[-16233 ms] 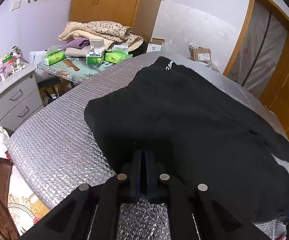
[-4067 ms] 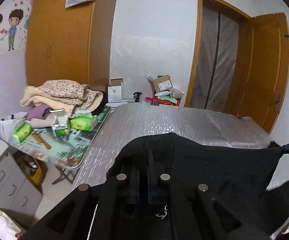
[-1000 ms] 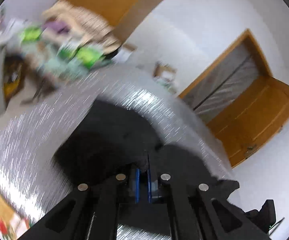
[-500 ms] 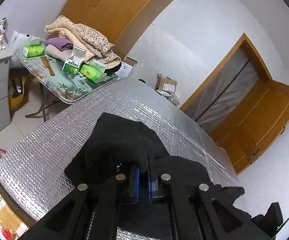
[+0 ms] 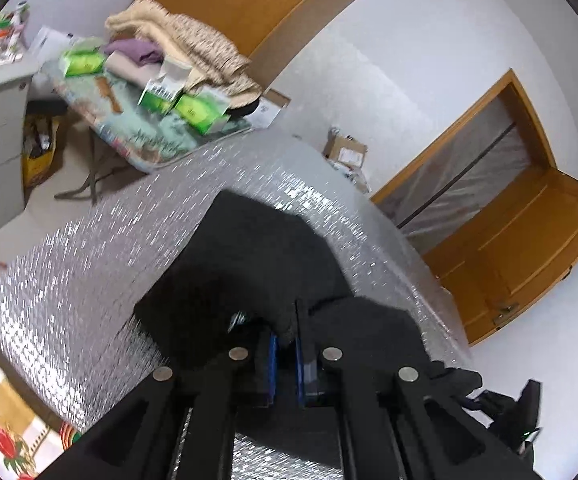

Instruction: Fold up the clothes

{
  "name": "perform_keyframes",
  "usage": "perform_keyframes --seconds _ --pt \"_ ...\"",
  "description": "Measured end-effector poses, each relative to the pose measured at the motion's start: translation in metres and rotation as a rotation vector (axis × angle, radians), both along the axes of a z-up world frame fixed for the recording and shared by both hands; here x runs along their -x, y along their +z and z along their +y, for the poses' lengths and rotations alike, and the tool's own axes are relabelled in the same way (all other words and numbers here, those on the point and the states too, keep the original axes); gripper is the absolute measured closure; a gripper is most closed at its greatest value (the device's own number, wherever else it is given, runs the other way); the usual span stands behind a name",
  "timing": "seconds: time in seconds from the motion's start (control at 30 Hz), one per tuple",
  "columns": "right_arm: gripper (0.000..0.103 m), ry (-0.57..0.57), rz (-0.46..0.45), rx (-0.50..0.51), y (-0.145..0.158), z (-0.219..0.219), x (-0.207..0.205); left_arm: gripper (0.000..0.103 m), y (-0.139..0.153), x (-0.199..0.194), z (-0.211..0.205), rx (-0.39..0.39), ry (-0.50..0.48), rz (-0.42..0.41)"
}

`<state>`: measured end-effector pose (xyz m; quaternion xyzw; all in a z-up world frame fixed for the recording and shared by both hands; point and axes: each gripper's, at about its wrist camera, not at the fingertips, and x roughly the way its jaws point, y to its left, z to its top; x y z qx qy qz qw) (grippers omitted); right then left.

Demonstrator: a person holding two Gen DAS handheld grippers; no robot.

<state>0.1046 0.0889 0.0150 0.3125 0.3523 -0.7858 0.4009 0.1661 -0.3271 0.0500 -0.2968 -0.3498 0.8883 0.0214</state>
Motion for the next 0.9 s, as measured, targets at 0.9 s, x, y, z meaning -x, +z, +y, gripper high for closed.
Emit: perform_keyframes --seconds 0.9 --pt "0.099 0.050 0.043 0.093 0.080 0.005 -0.050 0.096 -0.004 0.007 -0.019 -0.029 0.047 -0.010"
